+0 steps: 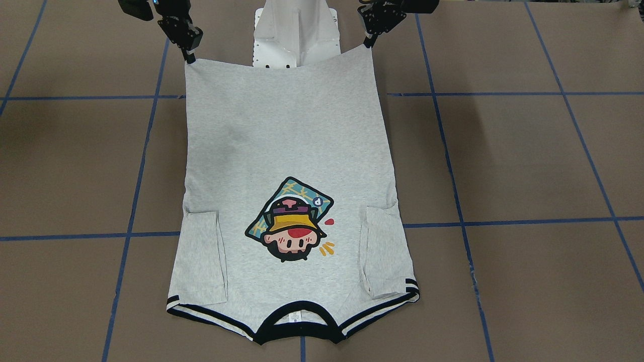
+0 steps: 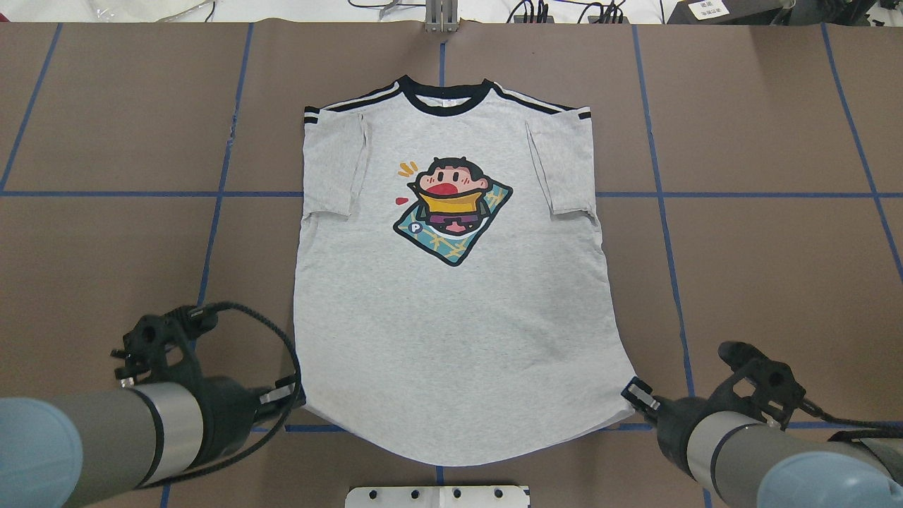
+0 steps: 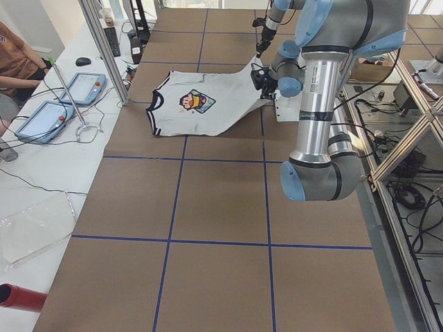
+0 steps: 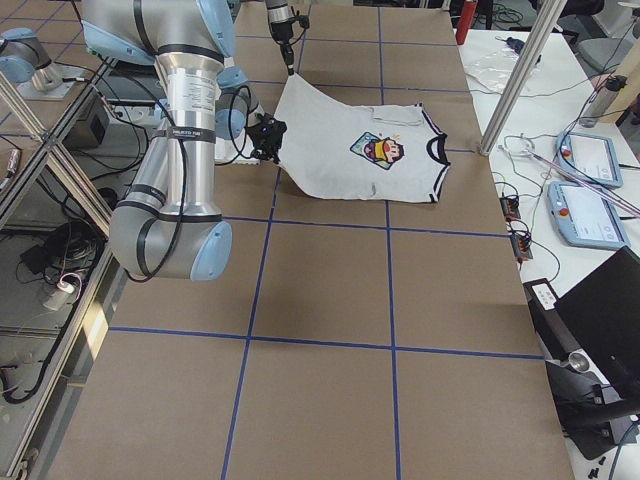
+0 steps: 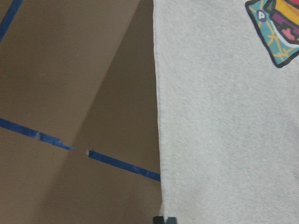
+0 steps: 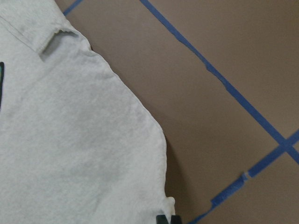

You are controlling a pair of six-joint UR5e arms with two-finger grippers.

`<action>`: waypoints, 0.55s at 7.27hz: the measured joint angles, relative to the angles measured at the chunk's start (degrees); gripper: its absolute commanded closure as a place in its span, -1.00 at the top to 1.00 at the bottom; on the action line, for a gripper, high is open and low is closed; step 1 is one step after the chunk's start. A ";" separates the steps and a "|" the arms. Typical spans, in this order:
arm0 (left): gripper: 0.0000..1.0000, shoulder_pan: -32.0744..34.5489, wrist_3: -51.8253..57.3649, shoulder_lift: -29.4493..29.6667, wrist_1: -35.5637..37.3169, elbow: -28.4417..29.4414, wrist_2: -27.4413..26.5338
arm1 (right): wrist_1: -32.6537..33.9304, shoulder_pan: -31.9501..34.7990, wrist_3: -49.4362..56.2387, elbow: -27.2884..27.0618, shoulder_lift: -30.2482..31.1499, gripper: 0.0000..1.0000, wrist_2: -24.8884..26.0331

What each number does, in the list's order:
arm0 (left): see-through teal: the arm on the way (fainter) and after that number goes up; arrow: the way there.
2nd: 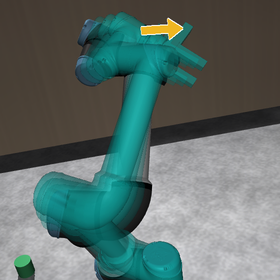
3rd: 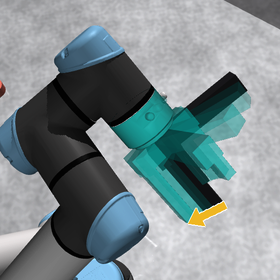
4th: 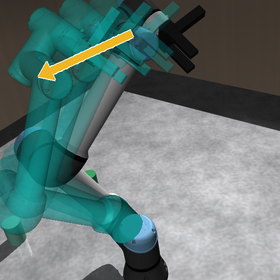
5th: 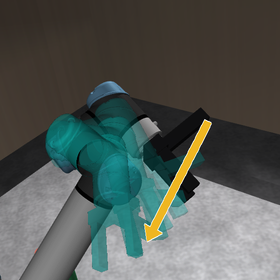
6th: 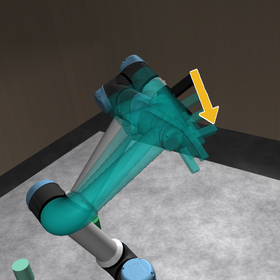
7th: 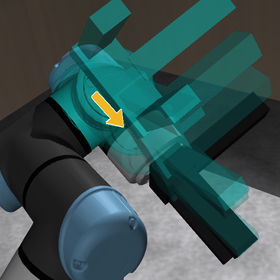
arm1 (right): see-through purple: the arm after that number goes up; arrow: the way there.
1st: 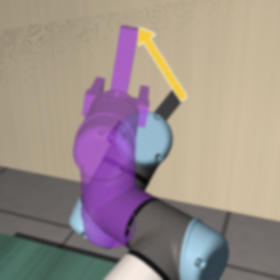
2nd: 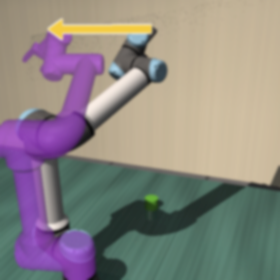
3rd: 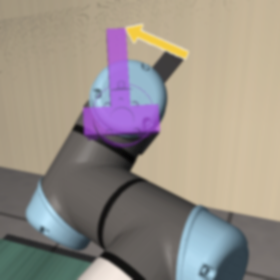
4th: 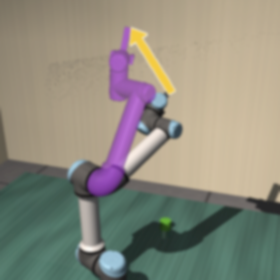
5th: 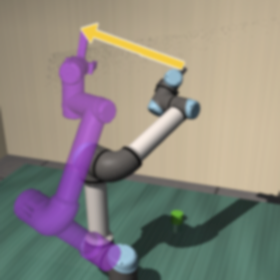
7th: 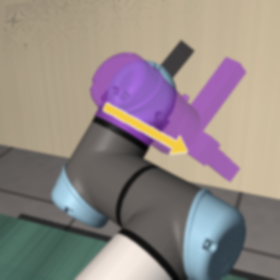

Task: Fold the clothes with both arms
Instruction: 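Lift the hem with both grippers and fold it toward the collar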

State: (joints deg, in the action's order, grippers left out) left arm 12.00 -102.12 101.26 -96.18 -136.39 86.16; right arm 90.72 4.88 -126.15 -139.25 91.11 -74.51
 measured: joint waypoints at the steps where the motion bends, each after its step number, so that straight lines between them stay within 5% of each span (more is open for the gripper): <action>1: -1.00 4.89 4.95 4.30 0.26 4.40 1.14 | 0.74 4.52 4.38 2.38 -3.82 -1.00 -1.04; 4: -1.00 17.79 17.64 12.61 -2.33 19.74 2.77 | 1.63 21.65 23.66 17.54 -16.41 -1.00 -9.35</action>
State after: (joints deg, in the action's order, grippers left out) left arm 29.79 -84.48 113.86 -98.51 -116.65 88.93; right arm 92.35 26.53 -102.50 -121.71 74.70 -83.86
